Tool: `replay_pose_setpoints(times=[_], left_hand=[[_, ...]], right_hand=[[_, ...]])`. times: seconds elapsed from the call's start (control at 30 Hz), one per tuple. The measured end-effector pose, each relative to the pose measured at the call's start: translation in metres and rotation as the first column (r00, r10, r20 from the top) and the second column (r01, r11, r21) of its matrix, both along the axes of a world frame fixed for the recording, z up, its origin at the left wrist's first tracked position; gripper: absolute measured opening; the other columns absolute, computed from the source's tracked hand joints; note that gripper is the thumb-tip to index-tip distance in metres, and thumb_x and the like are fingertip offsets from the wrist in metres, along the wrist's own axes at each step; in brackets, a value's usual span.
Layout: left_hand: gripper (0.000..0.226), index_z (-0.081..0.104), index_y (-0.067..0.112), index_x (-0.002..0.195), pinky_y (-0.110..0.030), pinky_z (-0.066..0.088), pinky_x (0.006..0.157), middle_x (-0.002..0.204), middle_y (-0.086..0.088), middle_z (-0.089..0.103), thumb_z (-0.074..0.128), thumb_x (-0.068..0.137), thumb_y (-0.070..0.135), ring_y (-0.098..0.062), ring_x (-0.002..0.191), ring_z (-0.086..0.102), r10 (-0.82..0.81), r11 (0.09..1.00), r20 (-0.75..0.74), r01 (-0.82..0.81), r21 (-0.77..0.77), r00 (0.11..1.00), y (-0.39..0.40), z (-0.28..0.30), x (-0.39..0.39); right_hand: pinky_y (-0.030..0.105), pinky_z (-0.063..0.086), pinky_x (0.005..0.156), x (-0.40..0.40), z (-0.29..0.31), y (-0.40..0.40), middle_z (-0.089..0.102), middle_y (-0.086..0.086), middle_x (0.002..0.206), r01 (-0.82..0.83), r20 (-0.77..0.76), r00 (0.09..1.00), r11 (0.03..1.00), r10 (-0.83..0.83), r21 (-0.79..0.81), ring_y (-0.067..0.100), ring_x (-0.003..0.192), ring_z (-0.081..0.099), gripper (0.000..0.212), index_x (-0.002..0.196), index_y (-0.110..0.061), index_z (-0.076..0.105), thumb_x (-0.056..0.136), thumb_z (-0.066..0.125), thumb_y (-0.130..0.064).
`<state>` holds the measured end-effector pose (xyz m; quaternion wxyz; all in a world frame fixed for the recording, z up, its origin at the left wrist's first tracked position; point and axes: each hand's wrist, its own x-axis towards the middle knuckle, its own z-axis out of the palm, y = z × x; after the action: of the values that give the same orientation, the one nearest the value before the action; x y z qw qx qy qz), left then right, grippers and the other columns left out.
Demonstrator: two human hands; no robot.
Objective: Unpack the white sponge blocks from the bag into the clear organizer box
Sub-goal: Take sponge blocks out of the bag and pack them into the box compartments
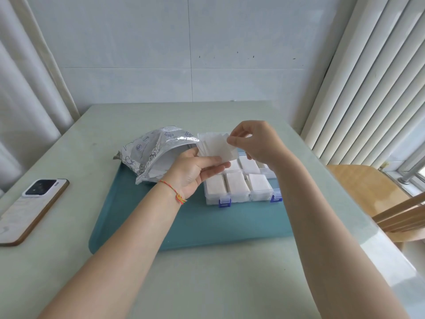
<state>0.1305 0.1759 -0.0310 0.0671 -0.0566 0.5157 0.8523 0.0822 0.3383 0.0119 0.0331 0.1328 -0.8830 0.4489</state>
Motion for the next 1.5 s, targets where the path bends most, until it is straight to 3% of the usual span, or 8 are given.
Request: replay_pose_setpoints(times=[0.33,0.47,0.63,0.73,1.13,1.27,1.37,1.5], left_hand=[[0.034,0.058,-0.008,0.118,-0.027,0.060,0.066,0.097,-0.019,0.071,0.059,0.085,-0.017,-0.031,0.075,0.073,-0.028,0.998,-0.030,0.026,-0.064,0.999,-0.004,0.000,0.001],[0.029,0.059,-0.007,0.112,-0.026,0.060,0.064,0.088,-0.017,0.071,0.059,0.085,-0.017,-0.028,0.070,0.073,-0.021,0.995,-0.036,0.017,-0.095,0.999,-0.004,0.001,0.001],[0.031,0.059,-0.006,0.114,-0.026,0.059,0.064,0.093,-0.017,0.071,0.063,0.084,-0.014,-0.026,0.070,0.072,-0.013,0.972,-0.092,-0.009,-0.233,0.996,-0.005,-0.001,0.000],[0.034,0.058,-0.005,0.117,-0.026,0.059,0.064,0.093,-0.018,0.070,0.065,0.084,-0.013,-0.025,0.067,0.071,-0.010,0.953,-0.108,-0.023,-0.302,0.994,-0.003,-0.003,0.001],[0.022,0.060,-0.002,0.109,-0.029,0.060,0.063,0.083,-0.018,0.070,0.053,0.090,-0.012,-0.026,0.066,0.071,0.006,0.990,-0.037,-0.011,-0.140,0.999,-0.008,-0.005,-0.001],[0.019,0.062,0.001,0.100,-0.031,0.061,0.066,0.080,-0.017,0.072,0.045,0.095,-0.007,-0.029,0.069,0.072,-0.053,0.992,-0.022,0.050,-0.119,0.998,-0.007,-0.001,0.000],[0.024,0.061,0.001,0.106,-0.035,0.061,0.071,0.080,-0.016,0.073,0.039,0.097,-0.001,-0.034,0.073,0.072,-0.097,0.988,-0.005,0.096,-0.119,0.995,-0.005,0.003,0.002],[0.015,0.063,0.006,0.104,-0.036,0.060,0.075,0.082,-0.011,0.073,0.051,0.099,0.012,-0.034,0.075,0.072,-0.155,0.980,-0.012,0.152,-0.130,0.988,-0.005,0.006,0.004]], right_hand=[[0.015,0.033,0.038,0.005,0.003,0.001,0.061,-0.011,0.055,-0.034,0.069,0.997,0.998,0.037,-0.052,0.006,0.035,0.041,0.008,0.082,-0.012,0.065,0.087,0.071,-0.017],[0.014,0.034,0.037,0.006,0.005,-0.002,0.065,0.000,0.074,0.001,0.041,0.999,0.996,0.003,-0.091,-0.001,0.034,0.042,0.008,0.079,-0.013,0.066,0.085,0.072,-0.014],[0.022,0.033,0.043,0.006,0.006,-0.005,0.051,-0.002,0.047,0.019,0.141,0.990,0.992,-0.001,-0.129,0.012,0.036,0.040,0.005,0.080,-0.007,0.058,0.083,0.058,-0.011],[0.024,0.029,0.045,0.006,0.005,-0.008,0.046,0.008,0.052,0.040,0.209,0.978,0.985,-0.005,-0.166,0.018,0.039,0.037,0.005,0.079,-0.009,0.052,0.083,0.051,-0.013],[0.023,0.030,0.046,0.000,0.017,0.017,0.059,0.003,0.067,0.078,-0.070,0.991,0.914,-0.115,-0.398,0.008,0.042,0.037,0.004,0.089,-0.010,0.071,0.088,0.067,-0.009],[0.017,0.031,0.045,0.011,0.018,0.012,0.066,0.003,0.076,-0.148,-0.023,0.989,0.972,0.146,-0.182,0.005,0.042,0.038,0.004,0.090,-0.009,0.074,0.086,0.071,-0.008],[0.006,0.039,0.054,0.009,0.010,0.002,0.070,-0.001,0.080,-0.173,-0.085,0.981,0.985,0.173,0.014,-0.005,0.052,0.052,0.004,0.089,-0.014,0.075,0.085,0.074,-0.012],[0.014,0.042,0.067,0.000,0.000,-0.002,0.065,-0.008,0.076,-0.140,-0.107,0.982,0.983,0.153,0.121,-0.004,0.064,0.054,0.006,0.083,-0.026,0.075,0.082,0.076,-0.020]])
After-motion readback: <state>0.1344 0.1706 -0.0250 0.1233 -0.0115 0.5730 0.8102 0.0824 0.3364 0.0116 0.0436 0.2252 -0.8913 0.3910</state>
